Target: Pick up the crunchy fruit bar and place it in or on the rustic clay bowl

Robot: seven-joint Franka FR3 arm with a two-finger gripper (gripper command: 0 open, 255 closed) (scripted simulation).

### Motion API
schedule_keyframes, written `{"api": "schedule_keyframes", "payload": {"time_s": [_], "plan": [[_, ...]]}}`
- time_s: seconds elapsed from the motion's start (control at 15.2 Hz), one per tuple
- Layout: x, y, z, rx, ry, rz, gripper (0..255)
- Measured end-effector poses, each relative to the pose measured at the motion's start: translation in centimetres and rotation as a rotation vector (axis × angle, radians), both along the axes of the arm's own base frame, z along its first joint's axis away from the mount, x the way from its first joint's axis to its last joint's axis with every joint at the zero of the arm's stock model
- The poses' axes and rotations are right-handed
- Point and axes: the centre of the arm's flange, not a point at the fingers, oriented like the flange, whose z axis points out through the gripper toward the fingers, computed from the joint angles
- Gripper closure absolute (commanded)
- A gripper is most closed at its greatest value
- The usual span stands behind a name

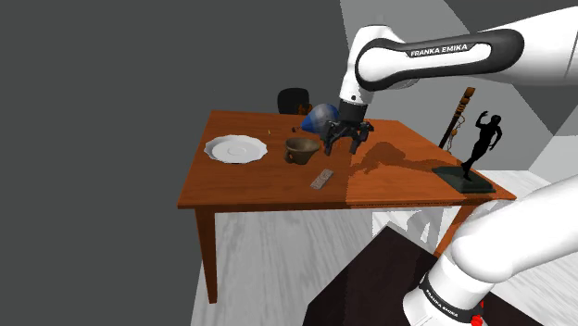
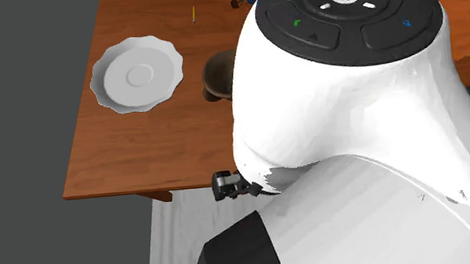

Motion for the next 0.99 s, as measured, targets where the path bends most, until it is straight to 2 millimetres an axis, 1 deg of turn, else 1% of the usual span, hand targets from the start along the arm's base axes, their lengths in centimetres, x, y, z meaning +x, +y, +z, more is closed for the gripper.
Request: {"api": "schedule_keyframes", "payload": {"time_s": [0.07, 0.2, 0.26, 0.4, 0.53, 0.66, 0.99], "plan": [[1.1, -0.1, -0.9, -0.005, 0.001, -0.043, 0], [2.8, -0.9, -2.8, -0.016, 0.004, -0.131, 0], [3.5, -1.6, -3.7, -0.021, 0.005, -0.175, 0], [5.0, -2.3, -5.4, -0.032, 0.008, -0.26, 0], [6.9, -3.4, -7.4, -0.042, 0.011, -0.347, 0], [8.3, -4.7, -8.9, -0.053, 0.014, -0.435, 0], [11.2, -8.2, -13.4, -0.079, 0.021, -0.652, 0]]}}
